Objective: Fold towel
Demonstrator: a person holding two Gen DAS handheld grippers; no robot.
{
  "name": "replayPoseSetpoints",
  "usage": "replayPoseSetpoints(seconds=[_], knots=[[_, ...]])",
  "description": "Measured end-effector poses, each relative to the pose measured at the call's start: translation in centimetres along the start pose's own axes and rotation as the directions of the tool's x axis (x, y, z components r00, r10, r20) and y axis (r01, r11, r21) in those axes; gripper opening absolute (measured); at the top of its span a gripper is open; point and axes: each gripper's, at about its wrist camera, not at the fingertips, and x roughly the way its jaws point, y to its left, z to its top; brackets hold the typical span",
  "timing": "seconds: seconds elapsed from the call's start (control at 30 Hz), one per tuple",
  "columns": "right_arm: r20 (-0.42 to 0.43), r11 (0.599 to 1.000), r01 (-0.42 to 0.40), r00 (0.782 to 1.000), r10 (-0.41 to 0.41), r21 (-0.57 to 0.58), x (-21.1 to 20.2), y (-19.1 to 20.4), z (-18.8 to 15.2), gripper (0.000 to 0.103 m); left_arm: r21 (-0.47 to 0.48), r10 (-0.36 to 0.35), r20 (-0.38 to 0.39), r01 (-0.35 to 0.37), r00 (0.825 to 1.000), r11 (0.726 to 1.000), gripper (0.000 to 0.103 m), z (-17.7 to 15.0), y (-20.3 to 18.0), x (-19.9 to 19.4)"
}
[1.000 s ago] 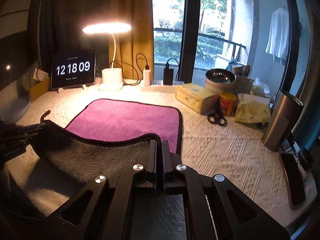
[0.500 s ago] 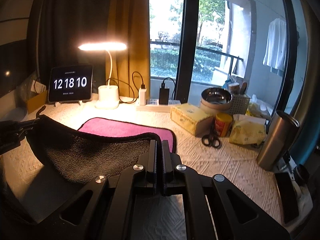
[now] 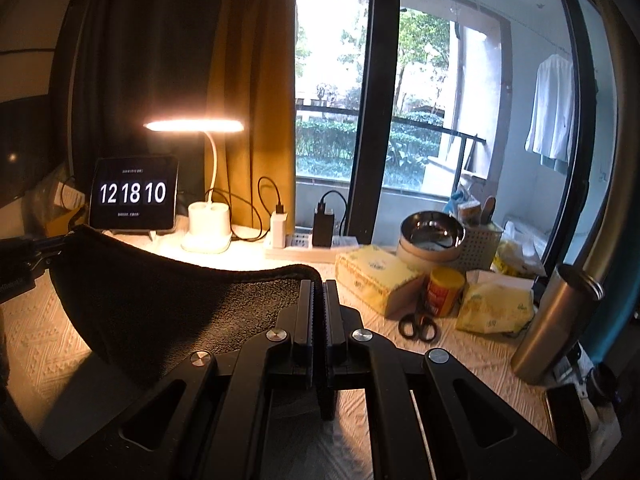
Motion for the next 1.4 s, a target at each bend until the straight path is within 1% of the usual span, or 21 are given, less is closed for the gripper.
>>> replayPoseSetpoints(seconds=[0.13,0.37,0.67,0.97,1.1,1.23,1.4], knots=[[0.019,1.000,0.002,1.000,-0.002,-0.004,0.3,-0.2,0.7,0.005,0.019,0.003,0.024,-0.004,1.000,1.000,0.019,1.0,0.0,0.3],[0.041,1.000,0.005,0.999,-0.004,-0.005,1.5,-0.5,1.7,0.005,0.007,0.004,0.060,-0.004,0.998,1.000,0.019,2.9,0.4,1.5],[0.054,1.000,0.004,0.999,-0.003,-0.016,3.7,-0.9,2.8,0.005,-0.015,0.007,0.067,-0.006,0.998,1.000,0.020,3.9,0.8,3.6],[0.039,1.000,0.004,0.999,-0.004,-0.007,7.0,-1.2,3.1,0.005,-0.020,0.012,0.052,-0.011,0.999,1.000,0.019,4.0,0.9,7.0],[0.024,1.000,0.013,1.000,-0.013,-0.009,8.7,-1.1,2.8,0.005,-0.029,0.015,0.038,-0.014,0.999,0.999,0.019,3.8,1.1,8.6],[0.005,1.000,0.008,1.000,-0.008,-0.001,10.6,-1.3,2.2,0.005,-0.015,0.025,0.029,-0.025,0.999,1.000,0.019,3.6,1.3,10.1],[-0.033,1.000,0.009,0.999,-0.009,-0.001,12.8,-1.2,1.2,0.005,-0.006,0.028,-0.017,-0.028,0.999,1.000,0.020,2.8,1.9,12.7]])
